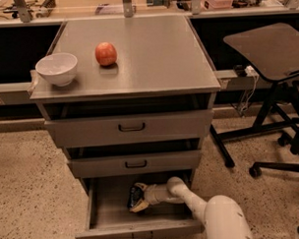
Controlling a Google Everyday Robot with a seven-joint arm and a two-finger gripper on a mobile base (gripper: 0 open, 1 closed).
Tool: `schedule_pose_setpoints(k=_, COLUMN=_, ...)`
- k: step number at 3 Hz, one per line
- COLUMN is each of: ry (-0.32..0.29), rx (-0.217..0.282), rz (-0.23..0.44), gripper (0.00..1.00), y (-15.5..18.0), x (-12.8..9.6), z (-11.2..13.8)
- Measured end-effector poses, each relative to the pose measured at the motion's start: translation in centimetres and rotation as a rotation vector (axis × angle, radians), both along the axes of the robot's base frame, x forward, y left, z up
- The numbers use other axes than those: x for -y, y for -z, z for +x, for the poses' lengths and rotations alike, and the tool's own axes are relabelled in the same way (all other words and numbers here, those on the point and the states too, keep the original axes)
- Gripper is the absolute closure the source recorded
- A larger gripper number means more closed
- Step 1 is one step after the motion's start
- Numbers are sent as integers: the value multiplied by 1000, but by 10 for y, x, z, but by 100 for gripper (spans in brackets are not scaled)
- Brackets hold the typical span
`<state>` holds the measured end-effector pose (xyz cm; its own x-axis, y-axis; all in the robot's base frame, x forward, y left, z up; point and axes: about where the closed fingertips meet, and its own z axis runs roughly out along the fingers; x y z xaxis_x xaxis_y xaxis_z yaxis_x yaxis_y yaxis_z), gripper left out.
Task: Pick pepsi can from bottom drawer and place on counter
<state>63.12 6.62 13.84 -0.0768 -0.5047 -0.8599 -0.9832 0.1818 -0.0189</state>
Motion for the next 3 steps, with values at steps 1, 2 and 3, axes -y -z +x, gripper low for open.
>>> schedule_pose_setpoints(k=1, ry=-10, rx=104, rz=58, gripper=89, y=-41, x=7, z=10)
schedule_pose_setpoints(k=2, ry=6, rx=234, rz=54, gripper=100, y=-108, x=55, z=8)
schedule_pose_setpoints(k=3, ry=-46, rx=183, rz=102, gripper=100, y=-130, x=54, z=-36)
